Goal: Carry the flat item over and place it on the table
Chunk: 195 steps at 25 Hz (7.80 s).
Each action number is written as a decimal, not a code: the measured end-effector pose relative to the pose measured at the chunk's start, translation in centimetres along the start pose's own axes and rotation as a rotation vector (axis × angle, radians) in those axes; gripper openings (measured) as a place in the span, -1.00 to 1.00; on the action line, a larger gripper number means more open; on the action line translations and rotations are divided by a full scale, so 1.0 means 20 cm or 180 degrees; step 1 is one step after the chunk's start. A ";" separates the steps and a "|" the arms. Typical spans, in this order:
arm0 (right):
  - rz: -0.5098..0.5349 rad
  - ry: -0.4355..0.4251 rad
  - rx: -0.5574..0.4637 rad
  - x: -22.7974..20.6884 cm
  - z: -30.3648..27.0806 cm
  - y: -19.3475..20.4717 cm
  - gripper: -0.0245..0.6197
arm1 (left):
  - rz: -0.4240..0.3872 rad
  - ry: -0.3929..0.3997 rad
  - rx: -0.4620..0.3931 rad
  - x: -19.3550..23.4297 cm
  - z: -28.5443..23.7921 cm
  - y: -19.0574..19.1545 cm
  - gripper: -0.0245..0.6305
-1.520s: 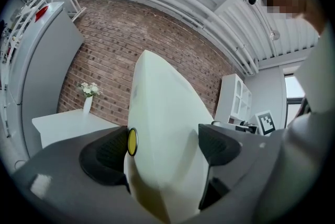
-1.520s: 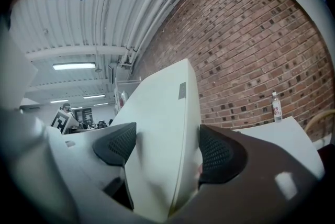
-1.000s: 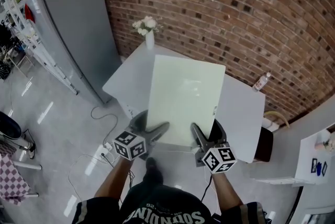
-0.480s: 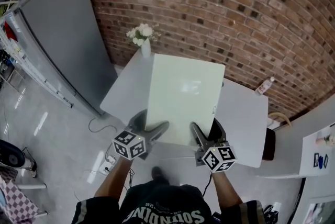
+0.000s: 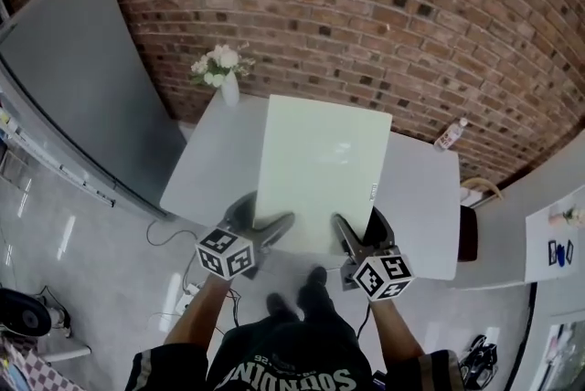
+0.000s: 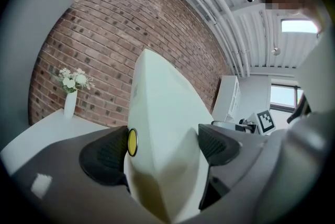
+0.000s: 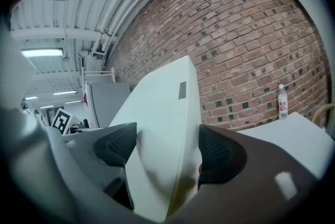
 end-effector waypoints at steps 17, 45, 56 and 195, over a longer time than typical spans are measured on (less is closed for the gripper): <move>-0.0147 0.0486 -0.0273 -0.63 -0.02 -0.21 0.20 | -0.0222 0.0467 0.0214 -0.05 -0.80 -0.20 0.37; -0.0151 0.0477 -0.0215 -1.09 -0.40 -0.53 0.19 | -0.0277 0.0485 0.0327 0.16 -1.37 -0.51 0.36; -0.0393 0.0708 -0.0033 -1.21 -0.29 -0.32 0.18 | -0.0262 0.0682 0.0706 0.11 -1.51 -0.30 0.36; -0.0130 0.1169 0.0997 -1.93 -0.69 0.23 -0.92 | -0.0245 -0.0371 0.1301 0.45 -1.99 0.34 -0.90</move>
Point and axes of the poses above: the fingertips, and each gripper's own axes: z backward along the fingers, x to its left, y out of its underside, the point moved 6 cm from there along z, backward along the fingers, and after that the axes turned 9 degrees about x, right-handed, at the moved point
